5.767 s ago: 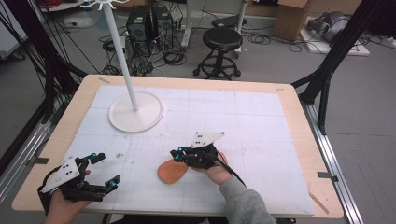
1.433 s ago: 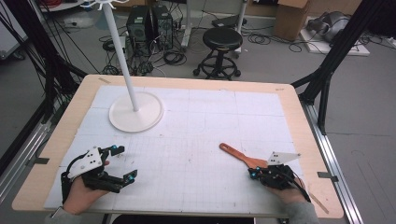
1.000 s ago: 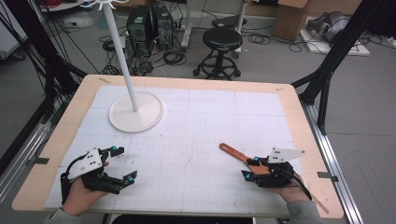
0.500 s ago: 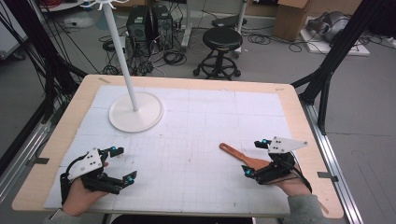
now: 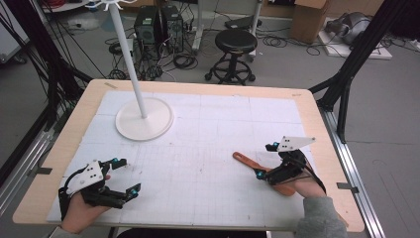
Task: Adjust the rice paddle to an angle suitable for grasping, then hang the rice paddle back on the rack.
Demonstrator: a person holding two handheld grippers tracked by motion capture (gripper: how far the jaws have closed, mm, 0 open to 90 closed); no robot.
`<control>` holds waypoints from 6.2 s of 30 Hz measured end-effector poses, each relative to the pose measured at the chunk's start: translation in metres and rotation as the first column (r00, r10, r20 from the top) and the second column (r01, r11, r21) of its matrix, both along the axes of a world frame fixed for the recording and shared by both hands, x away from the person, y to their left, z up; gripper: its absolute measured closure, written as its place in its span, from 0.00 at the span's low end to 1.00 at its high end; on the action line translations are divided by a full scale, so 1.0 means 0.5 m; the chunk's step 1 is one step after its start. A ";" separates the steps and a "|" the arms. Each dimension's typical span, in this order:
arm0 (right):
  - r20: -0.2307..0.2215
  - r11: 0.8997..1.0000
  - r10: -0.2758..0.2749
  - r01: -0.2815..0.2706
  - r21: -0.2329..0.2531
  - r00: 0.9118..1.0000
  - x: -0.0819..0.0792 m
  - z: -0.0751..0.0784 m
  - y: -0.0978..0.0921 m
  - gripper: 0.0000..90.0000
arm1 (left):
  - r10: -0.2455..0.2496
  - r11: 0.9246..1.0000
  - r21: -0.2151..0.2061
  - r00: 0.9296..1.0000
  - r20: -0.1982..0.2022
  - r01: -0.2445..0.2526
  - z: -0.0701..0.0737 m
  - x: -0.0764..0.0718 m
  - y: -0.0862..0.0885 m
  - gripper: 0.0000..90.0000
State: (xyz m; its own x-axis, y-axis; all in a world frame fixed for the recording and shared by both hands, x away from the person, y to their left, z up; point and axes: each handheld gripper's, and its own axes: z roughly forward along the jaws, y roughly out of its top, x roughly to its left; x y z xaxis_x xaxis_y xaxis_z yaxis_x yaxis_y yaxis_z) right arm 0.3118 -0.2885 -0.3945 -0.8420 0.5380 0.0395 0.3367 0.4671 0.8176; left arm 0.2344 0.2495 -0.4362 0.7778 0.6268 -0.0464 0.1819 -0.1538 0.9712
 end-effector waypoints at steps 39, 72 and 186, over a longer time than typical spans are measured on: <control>-0.124 0.930 0.072 -0.112 -0.350 0.990 0.056 -0.054 0.061 0.24 | 0.017 0.999 -0.031 1.000 -0.004 -0.017 0.005 -0.021 0.010 0.03; -0.177 0.927 0.010 -0.075 -0.367 0.984 0.064 -0.056 0.054 0.61 | 0.025 0.999 -0.022 1.000 -0.010 -0.025 0.004 -0.029 0.017 0.03; 0.225 0.955 0.037 -0.101 0.279 0.974 -0.039 0.160 -0.030 0.71 | 0.053 0.998 -0.029 0.999 0.006 -0.053 0.010 -0.035 0.028 0.03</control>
State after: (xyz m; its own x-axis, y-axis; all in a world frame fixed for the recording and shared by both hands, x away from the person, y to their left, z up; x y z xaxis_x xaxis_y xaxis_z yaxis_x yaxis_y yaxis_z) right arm 0.2924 -0.3033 -0.3147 -0.8824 0.4705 -0.0027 0.1131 0.2175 0.9695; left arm 0.2168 0.2637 -0.4311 0.7440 0.6655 -0.0601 0.1826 -0.1161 0.9763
